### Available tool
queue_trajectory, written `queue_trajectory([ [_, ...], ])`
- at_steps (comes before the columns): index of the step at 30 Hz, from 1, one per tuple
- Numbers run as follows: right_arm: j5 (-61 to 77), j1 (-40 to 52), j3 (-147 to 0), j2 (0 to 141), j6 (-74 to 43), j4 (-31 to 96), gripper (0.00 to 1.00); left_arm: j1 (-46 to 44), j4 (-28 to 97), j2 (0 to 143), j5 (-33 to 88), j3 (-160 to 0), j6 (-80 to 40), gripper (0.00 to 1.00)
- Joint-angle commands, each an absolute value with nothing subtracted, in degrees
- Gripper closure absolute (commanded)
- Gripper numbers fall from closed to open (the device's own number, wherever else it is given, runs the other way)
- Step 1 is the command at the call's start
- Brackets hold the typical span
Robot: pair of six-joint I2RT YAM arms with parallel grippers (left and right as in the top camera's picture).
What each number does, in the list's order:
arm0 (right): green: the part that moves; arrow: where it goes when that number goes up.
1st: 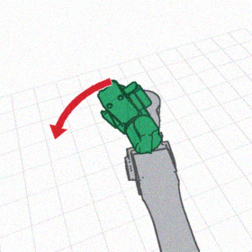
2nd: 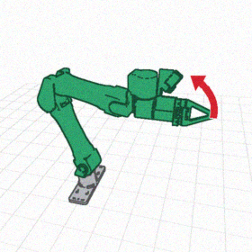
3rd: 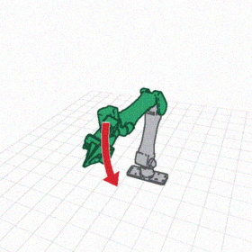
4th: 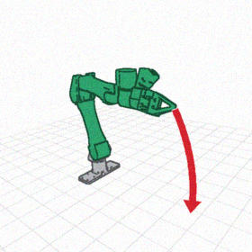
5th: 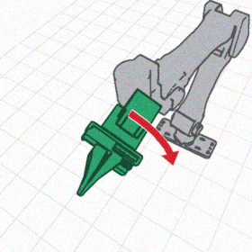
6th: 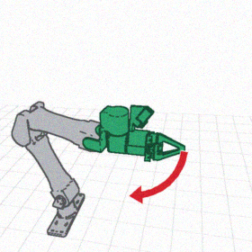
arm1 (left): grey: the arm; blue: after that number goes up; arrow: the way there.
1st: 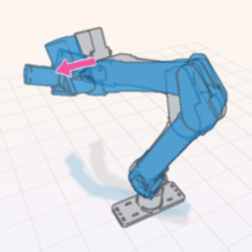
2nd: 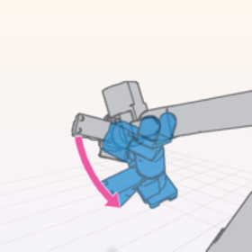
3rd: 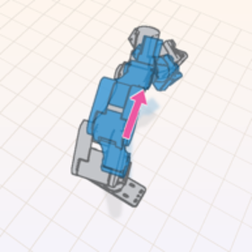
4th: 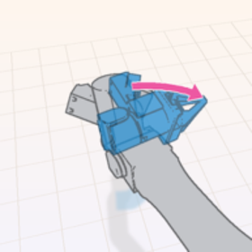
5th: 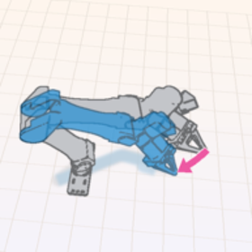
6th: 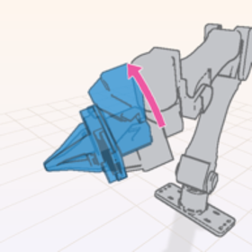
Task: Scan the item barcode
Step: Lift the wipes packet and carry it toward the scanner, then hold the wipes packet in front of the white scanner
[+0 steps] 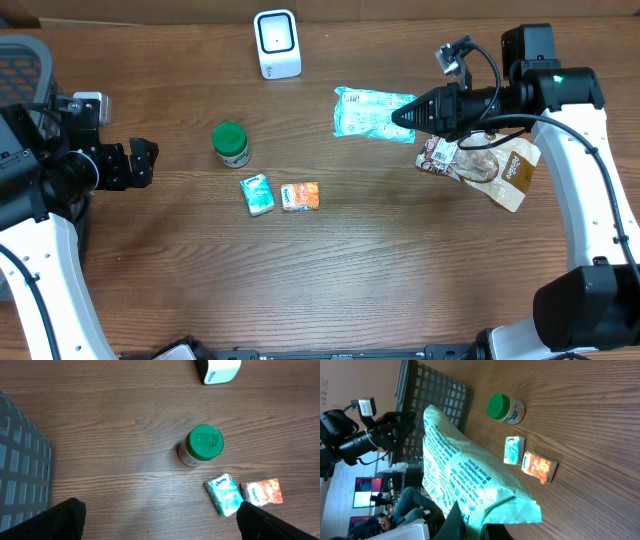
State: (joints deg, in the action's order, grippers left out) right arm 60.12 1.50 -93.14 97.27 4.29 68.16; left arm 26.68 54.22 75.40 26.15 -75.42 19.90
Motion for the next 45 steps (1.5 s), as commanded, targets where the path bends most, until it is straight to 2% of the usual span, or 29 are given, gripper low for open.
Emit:
queue_trajectory([
  [1,60.84,1.48,-93.58,95.35,4.05,67.77,0.96,26.98,54.13,75.66,26.39,-75.48,20.36,0.0],
  [9,34.2,8.14,-100.82,95.37,-6.72,67.77,0.96,26.98,54.15,75.66,26.39,-75.48,20.36,0.0],
  [13,14.98,12.47,-105.34,95.42,-10.35,64.75,0.96,26.98,54.13,75.66,26.37,-75.48,20.36,0.0],
  [21,-20.25,25.06,-105.97,98.19,-5.34,47.88,0.96,26.98,54.15,75.66,26.37,-75.48,20.36,0.0],
  [27,-32.14,30.26,-105.97,106.91,10.02,29.5,0.96,26.98,54.13,75.66,26.37,-75.48,20.36,0.01],
  [31,-32.34,31.05,-105.97,113.32,25.34,18.28,0.96,26.98,54.13,75.66,26.39,-75.48,20.36,0.0],
  [38,-32.27,32.12,-105.97,123.83,42.81,-2.94,0.96,26.98,54.13,75.66,26.39,-75.48,20.36,0.0],
  [45,-32.27,33.76,-105.97,133.56,66.57,-19.88,0.96,26.98,54.15,75.66,26.39,-75.48,20.36,0.0],
])
